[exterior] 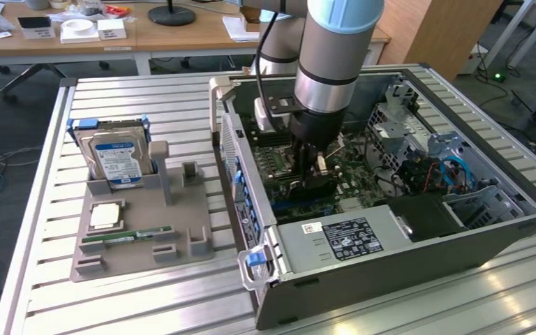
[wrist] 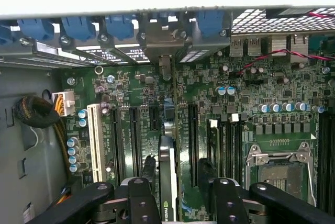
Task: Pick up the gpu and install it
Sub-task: 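Insert the gpu into the slot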
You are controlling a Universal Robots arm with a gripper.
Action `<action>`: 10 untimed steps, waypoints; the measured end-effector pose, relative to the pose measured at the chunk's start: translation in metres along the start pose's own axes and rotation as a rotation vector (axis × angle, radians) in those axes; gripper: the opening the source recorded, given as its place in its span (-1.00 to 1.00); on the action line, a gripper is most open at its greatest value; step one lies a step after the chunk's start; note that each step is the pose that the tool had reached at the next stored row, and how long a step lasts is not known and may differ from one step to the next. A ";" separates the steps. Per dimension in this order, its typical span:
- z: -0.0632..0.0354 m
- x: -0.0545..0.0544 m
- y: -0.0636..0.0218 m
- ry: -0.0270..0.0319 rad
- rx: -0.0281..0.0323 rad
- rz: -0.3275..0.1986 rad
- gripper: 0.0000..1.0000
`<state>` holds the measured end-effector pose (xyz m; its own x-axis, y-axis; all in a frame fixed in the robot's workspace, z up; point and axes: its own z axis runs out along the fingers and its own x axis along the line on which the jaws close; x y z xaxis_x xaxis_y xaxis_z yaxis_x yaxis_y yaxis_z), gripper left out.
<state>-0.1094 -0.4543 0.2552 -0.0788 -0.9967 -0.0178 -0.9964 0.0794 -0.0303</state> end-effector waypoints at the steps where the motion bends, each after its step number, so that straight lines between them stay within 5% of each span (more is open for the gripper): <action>1: 0.0000 0.000 0.0000 -0.0001 0.0001 0.000 -0.08; 10: 0.0000 0.000 0.0000 0.0000 0.0001 0.000 -0.23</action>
<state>-0.1094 -0.4543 0.2552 -0.0789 -0.9967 -0.0178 -0.9964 0.0794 -0.0303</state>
